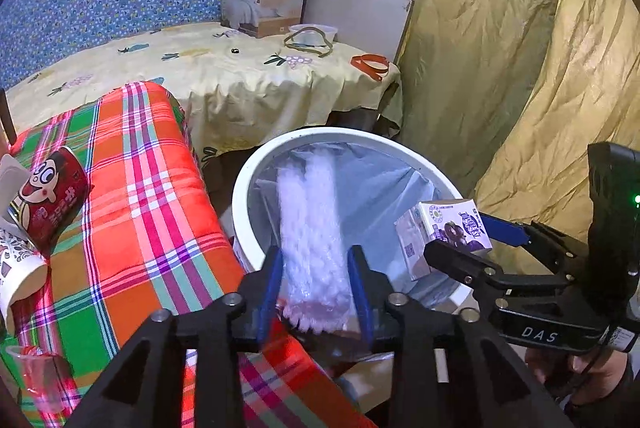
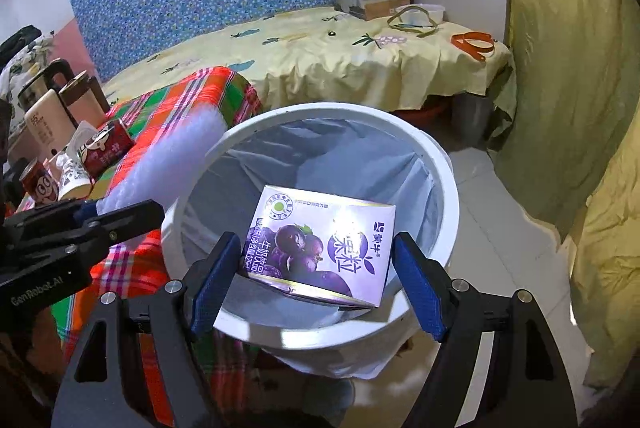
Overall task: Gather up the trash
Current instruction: 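Open the left tool over the bin while the right tool releases the purple box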
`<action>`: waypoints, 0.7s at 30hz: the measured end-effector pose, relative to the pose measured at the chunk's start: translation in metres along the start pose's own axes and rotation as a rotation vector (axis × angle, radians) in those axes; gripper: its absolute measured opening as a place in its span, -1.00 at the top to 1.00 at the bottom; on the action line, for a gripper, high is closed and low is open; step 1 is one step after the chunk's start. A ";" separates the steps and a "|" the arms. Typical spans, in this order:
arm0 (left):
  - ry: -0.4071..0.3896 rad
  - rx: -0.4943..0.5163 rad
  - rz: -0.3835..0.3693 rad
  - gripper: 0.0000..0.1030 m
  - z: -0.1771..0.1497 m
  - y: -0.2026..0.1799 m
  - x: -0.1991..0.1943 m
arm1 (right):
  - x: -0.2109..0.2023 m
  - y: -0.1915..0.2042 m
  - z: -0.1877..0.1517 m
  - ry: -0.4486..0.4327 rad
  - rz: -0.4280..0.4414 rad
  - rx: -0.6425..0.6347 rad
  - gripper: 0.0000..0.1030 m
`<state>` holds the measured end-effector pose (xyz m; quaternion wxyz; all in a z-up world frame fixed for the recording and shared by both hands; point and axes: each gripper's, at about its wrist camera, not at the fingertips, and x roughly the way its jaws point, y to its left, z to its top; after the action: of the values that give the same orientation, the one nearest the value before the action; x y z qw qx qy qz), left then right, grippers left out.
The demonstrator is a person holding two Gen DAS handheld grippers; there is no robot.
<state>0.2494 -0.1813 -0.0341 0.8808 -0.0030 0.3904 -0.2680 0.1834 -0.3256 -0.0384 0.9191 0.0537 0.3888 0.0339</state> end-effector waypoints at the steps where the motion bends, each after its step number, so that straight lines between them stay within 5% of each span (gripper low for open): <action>1: 0.000 -0.003 -0.003 0.29 0.000 0.001 0.001 | -0.001 -0.001 0.000 -0.008 0.001 0.002 -0.53; 21: -0.052 -0.062 0.008 0.26 -0.011 0.011 -0.036 | -0.020 0.002 0.003 -0.069 0.017 0.007 -0.53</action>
<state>0.2274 -0.1523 -0.0193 0.8912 -0.0358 0.3756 -0.2520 0.1712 -0.3264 -0.0219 0.9315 0.0614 0.3565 0.0385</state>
